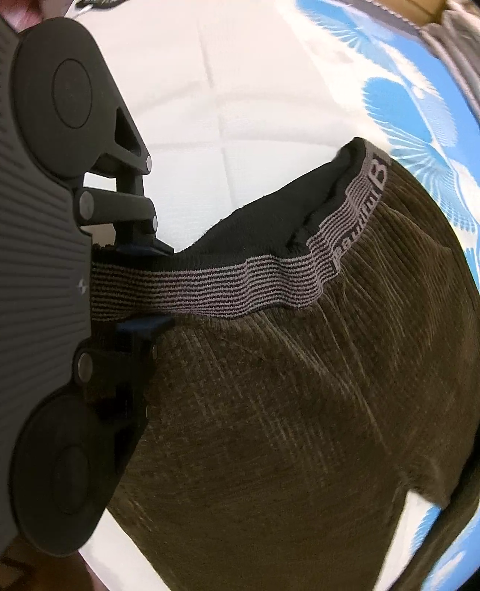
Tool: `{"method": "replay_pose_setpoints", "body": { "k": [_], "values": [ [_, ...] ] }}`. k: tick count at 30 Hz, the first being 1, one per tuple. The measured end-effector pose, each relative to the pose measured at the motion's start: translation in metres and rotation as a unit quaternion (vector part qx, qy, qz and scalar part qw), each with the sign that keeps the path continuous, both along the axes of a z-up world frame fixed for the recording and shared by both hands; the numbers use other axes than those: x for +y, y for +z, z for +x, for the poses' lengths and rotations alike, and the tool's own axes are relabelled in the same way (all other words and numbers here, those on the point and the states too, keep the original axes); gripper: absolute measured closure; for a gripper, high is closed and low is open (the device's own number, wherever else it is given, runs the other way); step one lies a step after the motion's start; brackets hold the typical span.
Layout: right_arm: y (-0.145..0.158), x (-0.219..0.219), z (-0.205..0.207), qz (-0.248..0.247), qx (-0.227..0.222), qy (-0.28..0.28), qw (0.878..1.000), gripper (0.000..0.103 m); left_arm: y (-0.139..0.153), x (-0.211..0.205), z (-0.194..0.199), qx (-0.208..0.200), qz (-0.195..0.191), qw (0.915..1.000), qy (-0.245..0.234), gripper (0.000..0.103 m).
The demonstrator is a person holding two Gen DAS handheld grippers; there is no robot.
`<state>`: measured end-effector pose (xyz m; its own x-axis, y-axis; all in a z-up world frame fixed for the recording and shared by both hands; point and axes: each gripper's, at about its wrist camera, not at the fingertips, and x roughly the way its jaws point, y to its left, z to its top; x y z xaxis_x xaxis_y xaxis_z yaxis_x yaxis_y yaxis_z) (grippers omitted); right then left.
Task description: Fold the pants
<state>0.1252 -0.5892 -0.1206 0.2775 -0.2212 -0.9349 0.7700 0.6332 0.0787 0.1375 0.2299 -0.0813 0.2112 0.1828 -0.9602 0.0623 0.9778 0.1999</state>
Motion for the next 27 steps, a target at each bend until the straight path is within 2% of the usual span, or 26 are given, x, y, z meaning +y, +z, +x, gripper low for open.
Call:
{"method": "replay_pose_setpoints", "body": {
  "k": [1,2,5,8,10,12,15,20,21,22,23,25,27],
  "values": [
    [0.002,0.000,-0.003,-0.002,-0.001,-0.006,1.000,0.094,0.001,-0.001,-0.002,0.001,0.004,1.0000,-0.002,0.068],
    [0.003,0.001,-0.005,-0.002,0.001,-0.004,1.000,0.094,0.003,-0.001,-0.003,0.002,0.009,1.0000,-0.001,0.075],
    [0.001,0.011,0.000,-0.012,0.025,0.020,0.999,0.092,0.004,0.002,-0.007,0.010,0.041,0.9991,-0.004,0.077],
    [-0.006,0.019,0.012,-0.032,0.062,0.054,0.996,0.089,0.006,-0.003,-0.009,0.005,0.044,0.9987,-0.024,0.077],
    [0.003,0.024,0.019,-0.074,0.060,0.062,0.994,0.085,0.008,-0.001,-0.007,0.002,0.040,0.9990,-0.020,0.069],
    [0.019,0.030,0.021,-0.134,0.044,0.061,0.988,0.082,0.017,0.002,-0.003,-0.018,0.023,0.9996,-0.003,0.061],
    [0.048,0.039,0.022,-0.177,-0.040,0.052,0.982,0.080,0.035,-0.001,0.005,-0.062,0.016,0.9978,0.015,0.056],
    [0.067,0.071,0.039,-0.159,-0.153,0.129,0.967,0.082,0.057,-0.023,0.022,-0.123,0.002,0.9923,0.016,0.058],
    [0.070,0.078,0.043,-0.153,-0.170,0.146,0.963,0.085,0.063,-0.030,0.025,-0.136,-0.007,0.9906,0.014,0.064],
    [0.072,0.085,0.049,-0.145,-0.187,0.166,0.957,0.097,0.067,-0.036,0.028,-0.147,-0.016,0.9890,0.013,0.075],
    [0.073,0.092,0.054,-0.138,-0.201,0.182,0.953,0.102,0.073,-0.045,0.032,-0.160,-0.027,0.9866,0.009,0.081],
    [0.077,0.104,0.063,-0.120,-0.226,0.207,0.944,0.102,0.084,-0.061,0.037,-0.185,-0.047,0.9816,0.005,0.092],
    [0.079,0.113,0.073,-0.081,-0.244,0.234,0.937,0.101,0.092,-0.082,0.051,-0.186,-0.082,0.9791,0.007,0.095]
  ]
}}
